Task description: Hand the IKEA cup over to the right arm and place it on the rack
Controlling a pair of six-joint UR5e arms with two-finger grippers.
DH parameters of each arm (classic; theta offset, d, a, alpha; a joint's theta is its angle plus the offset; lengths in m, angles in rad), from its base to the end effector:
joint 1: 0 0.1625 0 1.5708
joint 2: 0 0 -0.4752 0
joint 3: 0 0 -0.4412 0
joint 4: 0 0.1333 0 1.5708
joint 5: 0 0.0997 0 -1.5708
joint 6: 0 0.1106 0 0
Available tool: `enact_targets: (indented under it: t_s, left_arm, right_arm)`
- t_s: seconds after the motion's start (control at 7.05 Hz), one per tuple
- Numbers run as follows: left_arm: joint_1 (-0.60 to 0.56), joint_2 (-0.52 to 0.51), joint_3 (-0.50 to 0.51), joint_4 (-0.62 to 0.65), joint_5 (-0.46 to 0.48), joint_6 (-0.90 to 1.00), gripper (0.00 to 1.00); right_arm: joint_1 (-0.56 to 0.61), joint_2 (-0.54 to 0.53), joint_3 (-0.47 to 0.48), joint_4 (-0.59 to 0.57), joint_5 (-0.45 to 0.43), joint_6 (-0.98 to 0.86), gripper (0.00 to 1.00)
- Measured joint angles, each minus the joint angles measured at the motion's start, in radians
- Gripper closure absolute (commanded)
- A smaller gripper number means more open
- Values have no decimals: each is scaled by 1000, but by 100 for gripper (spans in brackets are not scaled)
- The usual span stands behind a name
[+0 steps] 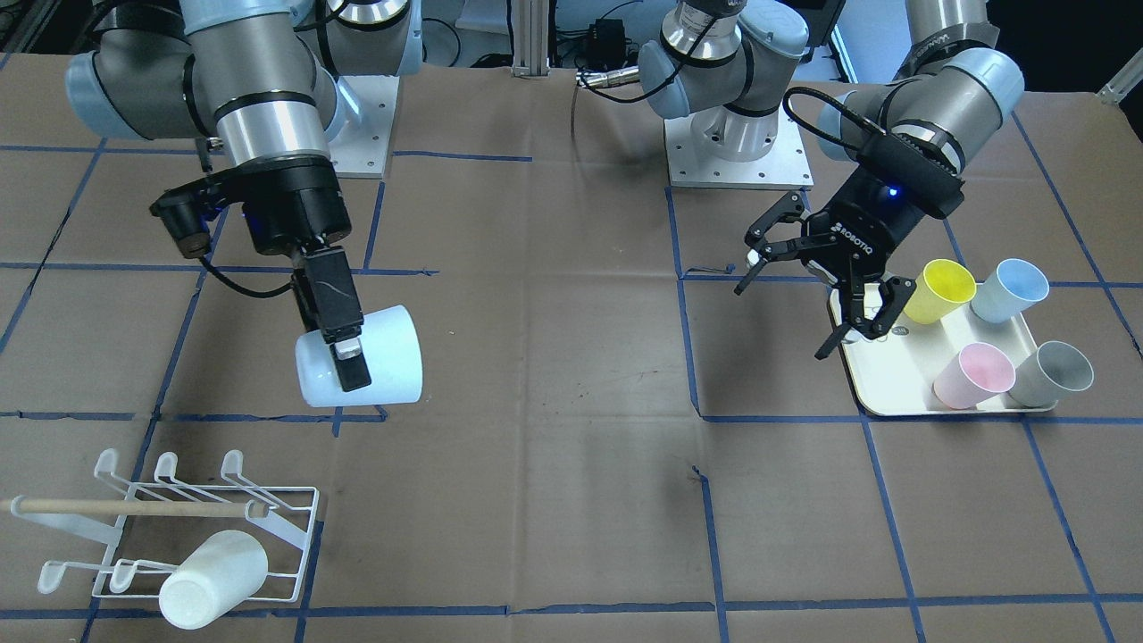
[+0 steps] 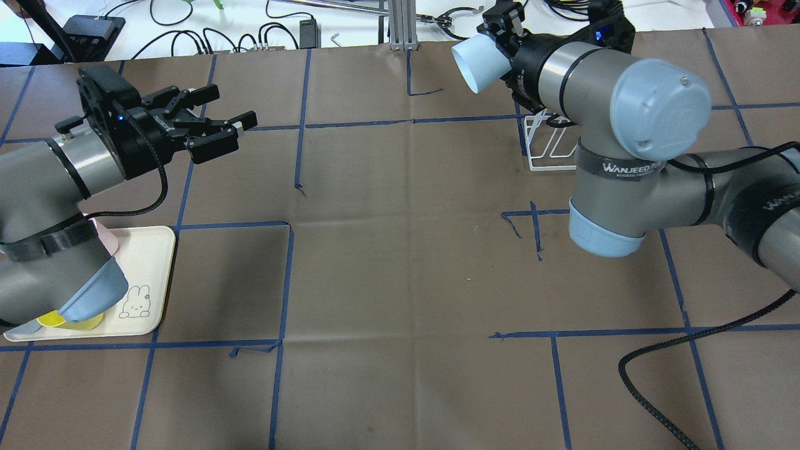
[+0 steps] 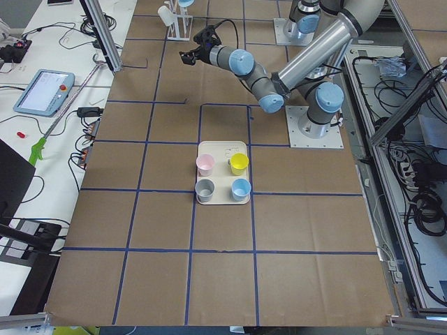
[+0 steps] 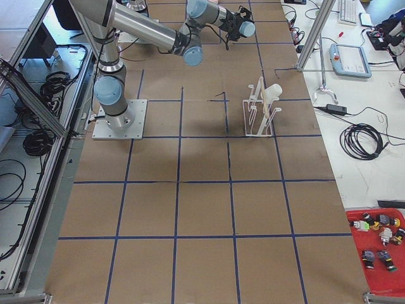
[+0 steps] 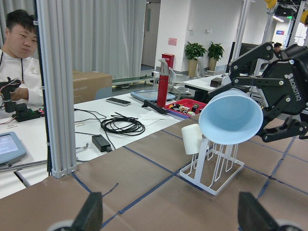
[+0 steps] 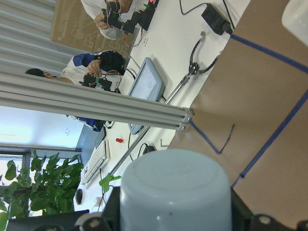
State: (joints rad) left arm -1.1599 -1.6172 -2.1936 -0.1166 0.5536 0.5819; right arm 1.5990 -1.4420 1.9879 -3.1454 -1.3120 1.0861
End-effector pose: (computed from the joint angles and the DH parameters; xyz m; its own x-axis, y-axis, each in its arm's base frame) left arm -0.0168 -0.5306 0.3928 -0.7586 0.6415 0.1142 0.1608 0.3543 -0.9212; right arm 0.1779 -0.5763 0.4349 -0.4602 0.3415 -0.8195 0.8428 0.4583 -0.2823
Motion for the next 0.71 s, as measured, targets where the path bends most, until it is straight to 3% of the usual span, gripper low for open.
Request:
enact_targets:
  t_s: [0.28, 0.71]
  left_arm:
    - [-48, 0, 94, -146, 208, -45, 1]
    - [-199, -16, 262, -410, 591, -183, 1]
  right_arm:
    - [-89, 4, 0, 2, 0, -383, 86]
    - [-214, 49, -34, -5, -11, -835, 86]
